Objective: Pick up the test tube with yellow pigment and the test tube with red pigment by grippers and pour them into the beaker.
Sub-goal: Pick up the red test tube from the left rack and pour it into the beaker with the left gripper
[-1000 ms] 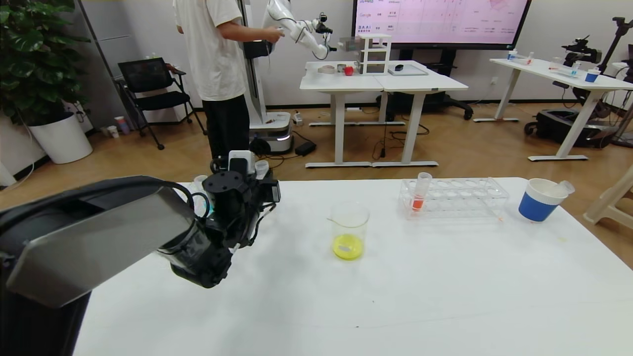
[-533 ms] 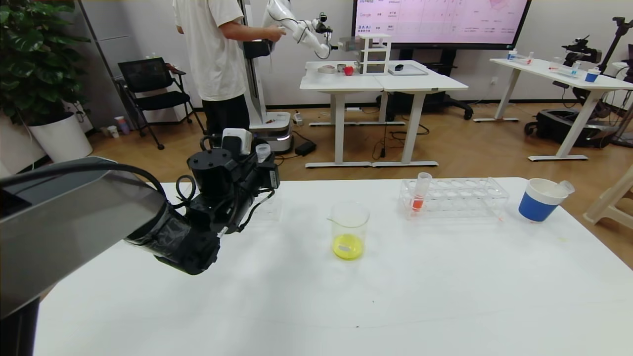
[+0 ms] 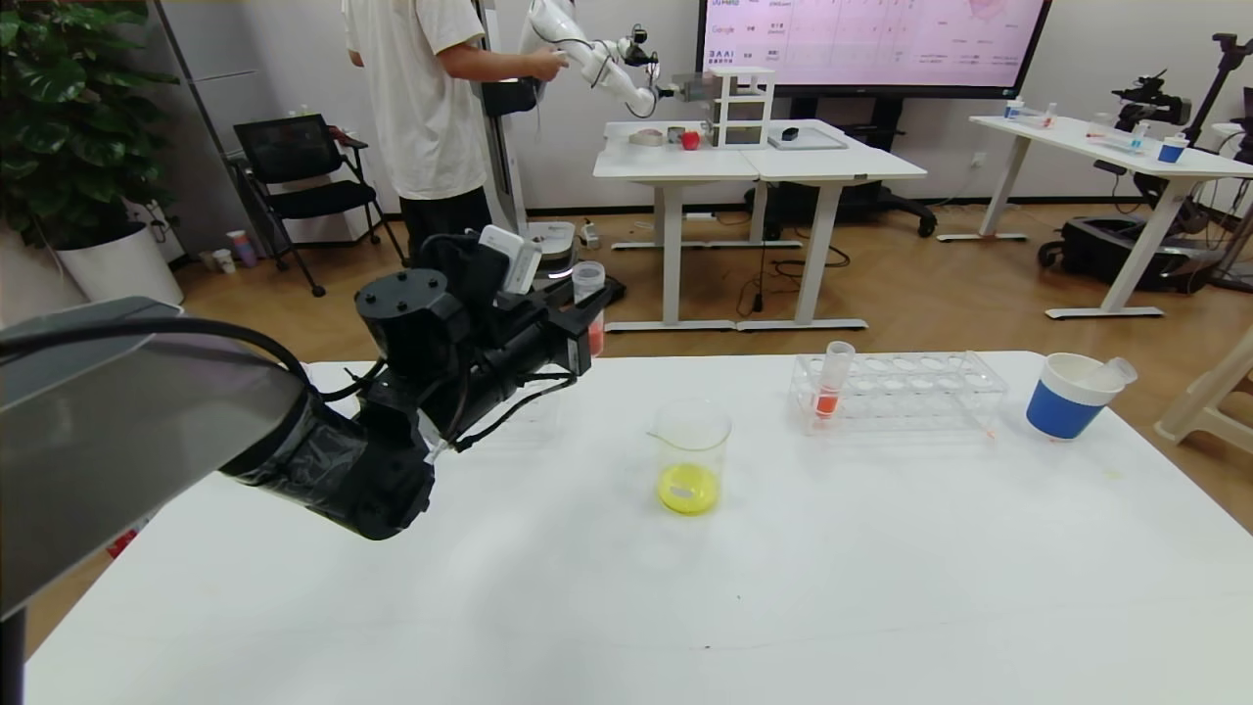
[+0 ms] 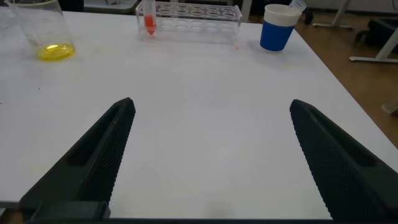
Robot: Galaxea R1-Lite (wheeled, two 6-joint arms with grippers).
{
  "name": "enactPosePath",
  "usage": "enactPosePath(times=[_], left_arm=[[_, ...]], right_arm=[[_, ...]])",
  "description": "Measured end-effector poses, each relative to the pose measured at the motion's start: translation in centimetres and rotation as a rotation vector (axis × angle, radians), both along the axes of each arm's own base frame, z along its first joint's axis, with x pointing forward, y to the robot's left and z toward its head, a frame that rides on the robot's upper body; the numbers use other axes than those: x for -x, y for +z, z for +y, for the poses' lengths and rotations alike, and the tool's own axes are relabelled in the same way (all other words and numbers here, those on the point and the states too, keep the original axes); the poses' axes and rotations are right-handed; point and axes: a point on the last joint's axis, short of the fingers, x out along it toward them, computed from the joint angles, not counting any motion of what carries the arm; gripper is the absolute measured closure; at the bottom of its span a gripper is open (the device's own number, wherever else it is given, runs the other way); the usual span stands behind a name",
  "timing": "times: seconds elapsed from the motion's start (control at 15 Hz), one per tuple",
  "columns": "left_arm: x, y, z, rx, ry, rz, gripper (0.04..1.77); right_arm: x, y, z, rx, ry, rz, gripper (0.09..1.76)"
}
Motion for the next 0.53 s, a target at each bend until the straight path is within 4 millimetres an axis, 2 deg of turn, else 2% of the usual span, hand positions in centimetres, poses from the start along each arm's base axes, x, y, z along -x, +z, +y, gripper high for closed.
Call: enactPosePath(times=[0.27,0.53], left_arm=[[1.6,-0.3,-2.1,-0.043,-0.249,-0.062,1.31],[0.9,-1.0,-2.9,-0.154,-0.391,-0.26,1.31]], right_arm=[[0.0,0.0,0.0,0.0,0.0,0.0,0.11],[0.0,0.0,0.0,0.0,0.0,0.0,0.11]])
